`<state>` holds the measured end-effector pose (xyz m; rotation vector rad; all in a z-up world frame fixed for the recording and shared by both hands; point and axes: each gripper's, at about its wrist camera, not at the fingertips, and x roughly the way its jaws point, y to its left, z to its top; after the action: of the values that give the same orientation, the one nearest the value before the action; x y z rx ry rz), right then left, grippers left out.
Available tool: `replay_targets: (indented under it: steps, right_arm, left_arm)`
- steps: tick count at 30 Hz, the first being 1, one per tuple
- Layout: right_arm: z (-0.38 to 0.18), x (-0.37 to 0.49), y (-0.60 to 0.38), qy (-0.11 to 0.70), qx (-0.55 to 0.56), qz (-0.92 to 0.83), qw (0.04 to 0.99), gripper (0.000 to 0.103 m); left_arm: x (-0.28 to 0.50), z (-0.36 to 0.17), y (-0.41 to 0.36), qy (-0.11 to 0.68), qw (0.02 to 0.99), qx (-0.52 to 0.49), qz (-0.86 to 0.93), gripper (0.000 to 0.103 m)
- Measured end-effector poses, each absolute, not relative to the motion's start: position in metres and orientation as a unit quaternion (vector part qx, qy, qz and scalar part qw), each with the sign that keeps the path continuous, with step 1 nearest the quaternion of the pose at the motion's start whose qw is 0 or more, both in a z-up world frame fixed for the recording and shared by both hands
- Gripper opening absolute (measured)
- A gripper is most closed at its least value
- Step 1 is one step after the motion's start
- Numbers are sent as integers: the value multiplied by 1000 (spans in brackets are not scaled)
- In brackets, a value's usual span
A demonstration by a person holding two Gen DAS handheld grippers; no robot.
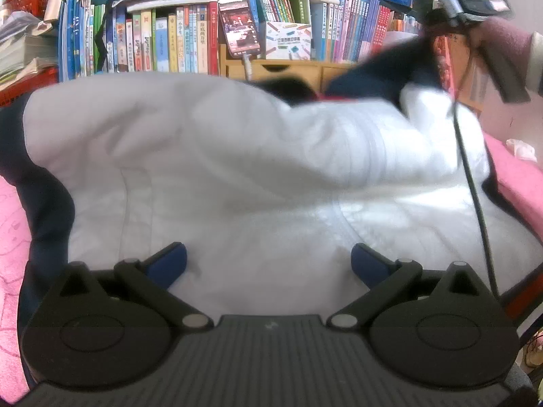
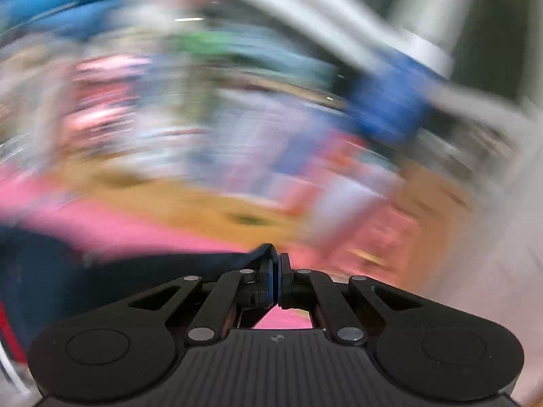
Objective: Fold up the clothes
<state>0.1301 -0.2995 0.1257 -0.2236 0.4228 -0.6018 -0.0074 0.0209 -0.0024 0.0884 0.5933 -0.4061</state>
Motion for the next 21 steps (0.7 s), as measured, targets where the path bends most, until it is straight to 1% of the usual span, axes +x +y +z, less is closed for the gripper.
replay_targets:
  steps: [1,2,4,5,6,7,9,10,11,12,15,16,17,18,20,21]
  right_arm:
    - [124,131,-333,226,-47,-333,914,6]
    - [121,131,-363,248,9,-363,898,12]
    - [102,122,-403,316,81,-365,872,24]
    - [92,118,-418,346,106,-361,860,38]
    - [84,113,-417,364,95,-344,860,47]
    - [75,109,-415,380,81,-328,861,59]
    - [68,101,-392,388,40,-303,869,59]
    - [73,101,-380,383,42,-283,878,61]
    - [77,101,-368,378,44,-263,887,66]
    - [83,101,-356,370,49,-241,896,68]
    - [112,100,-319,327,105,-151,927,85]
    - [121,107,-308,317,127,-125,932,96]
    - [129,113,-296,306,148,-99,935,102]
    - [136,121,-285,302,169,-69,936,103]
    - [135,147,-261,338,204,11,918,103]
    - [127,164,-247,369,206,36,905,103]
  left_arm:
    - [-8,-3,21,290,935,43,-199,103]
    - [-9,-3,22,290,935,43,-199,103]
    - [-9,-2,22,290,935,42,-200,103]
    - [-9,-2,22,290,935,42,-200,103]
    - [-9,-2,22,290,935,43,-200,103]
    - [-9,-2,22,290,935,43,-200,103]
    - [-9,-1,21,290,935,44,-200,103]
    - [-8,-1,21,291,935,44,-199,103]
    - [-8,-1,21,291,935,45,-199,103]
    - [-8,-1,21,291,935,46,-199,103]
    - [-7,-2,20,291,935,47,-198,103]
    - [-7,-2,20,291,935,47,-198,103]
    - [-7,-2,20,291,935,46,-198,103]
    - [-7,-2,20,291,935,45,-198,103]
    - [-7,-3,21,290,935,41,-202,103]
    - [-7,-3,22,289,934,39,-204,103]
